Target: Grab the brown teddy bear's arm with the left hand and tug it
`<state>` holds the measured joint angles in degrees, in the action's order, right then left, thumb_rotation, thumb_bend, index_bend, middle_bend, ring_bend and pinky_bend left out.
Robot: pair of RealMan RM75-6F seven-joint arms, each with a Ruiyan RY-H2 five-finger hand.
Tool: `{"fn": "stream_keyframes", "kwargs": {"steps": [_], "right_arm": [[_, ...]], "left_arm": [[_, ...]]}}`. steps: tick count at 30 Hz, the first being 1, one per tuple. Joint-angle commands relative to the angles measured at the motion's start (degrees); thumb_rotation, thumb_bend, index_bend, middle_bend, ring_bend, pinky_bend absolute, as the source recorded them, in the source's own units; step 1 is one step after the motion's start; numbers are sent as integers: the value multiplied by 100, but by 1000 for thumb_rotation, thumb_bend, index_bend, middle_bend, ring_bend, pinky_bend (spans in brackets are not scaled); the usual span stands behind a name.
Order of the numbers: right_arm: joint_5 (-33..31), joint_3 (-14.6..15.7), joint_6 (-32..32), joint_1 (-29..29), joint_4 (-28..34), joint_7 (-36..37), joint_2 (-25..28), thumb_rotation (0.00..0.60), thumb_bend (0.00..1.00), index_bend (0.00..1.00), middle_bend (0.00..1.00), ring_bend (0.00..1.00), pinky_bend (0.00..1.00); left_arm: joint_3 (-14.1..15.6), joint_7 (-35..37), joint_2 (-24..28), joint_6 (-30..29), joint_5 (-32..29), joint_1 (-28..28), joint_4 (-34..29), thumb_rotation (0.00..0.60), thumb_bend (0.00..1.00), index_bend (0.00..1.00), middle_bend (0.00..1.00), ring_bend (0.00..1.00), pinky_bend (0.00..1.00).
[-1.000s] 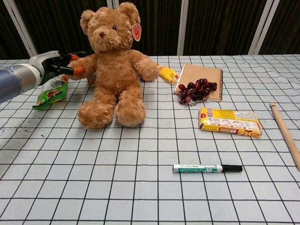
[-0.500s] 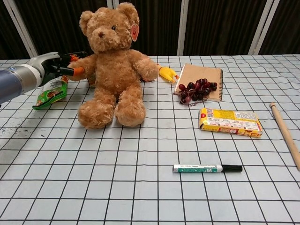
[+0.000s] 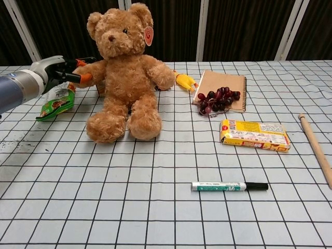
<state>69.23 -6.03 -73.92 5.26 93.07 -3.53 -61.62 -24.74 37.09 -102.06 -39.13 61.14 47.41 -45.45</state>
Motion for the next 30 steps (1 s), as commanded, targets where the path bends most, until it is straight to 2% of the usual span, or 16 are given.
{"fn": "stream_keyframes", "kwargs": {"steps": [1,4,8,11,13,16,19,20,23,26,28,30], "right_arm": [[-10,2,26,9,-16,10,-7,600,172,0,0,0,0],[-12,3,36,14,-19,11,-9,600,171,0,0,0,0],[13,3,4,5,-1,23,3,600,172,0,0,0,0],[21,4,-2,2,5,33,5,600,172,0,0,0,0],[27,8,2,4,15,35,10,600,172,0,0,0,0],[55,17,-1,-1,29,63,25,600,171,0,0,0,0],[101,22,-33,-17,46,119,46,600,171,0,0,0,0],[122,27,-48,-28,50,150,56,600,171,0,0,0,0],[173,42,-67,-47,57,223,80,600,171,0,0,0,0],[266,53,-111,-65,71,319,108,600,171,0,0,0,0],[345,70,-129,-74,87,395,132,600,171,0,0,0,0],[438,86,-152,-79,82,470,147,600,171,0,0,0,0]], "left_arm": [[-4,-83,53,-87,32,-27,-147,600,564,385,412,18,0],[-20,-95,98,-101,11,-53,-274,600,509,372,373,8,0],[-16,-10,160,-148,59,-113,-408,600,471,328,255,0,0],[17,137,291,-178,171,-196,-619,600,442,256,140,0,0],[32,218,420,-224,234,-277,-838,600,437,234,109,0,0],[113,296,725,-499,423,-527,-1402,600,429,220,83,0,0],[319,205,1115,-900,665,-903,-2091,600,424,219,84,0,0],[462,100,1359,-1147,798,-1144,-2514,600,424,220,88,0,0],[934,-594,2011,-1868,1160,-1764,-3520,600,424,229,112,0,0],[1497,-2190,2679,-2769,1390,-2430,-4352,600,434,236,119,0,0],[1747,-3489,2852,-3711,1518,-2911,-4660,600,441,239,120,0,0],[1876,-4359,2852,-4530,1675,-3291,-4786,600,446,241,120,0,0]]}}
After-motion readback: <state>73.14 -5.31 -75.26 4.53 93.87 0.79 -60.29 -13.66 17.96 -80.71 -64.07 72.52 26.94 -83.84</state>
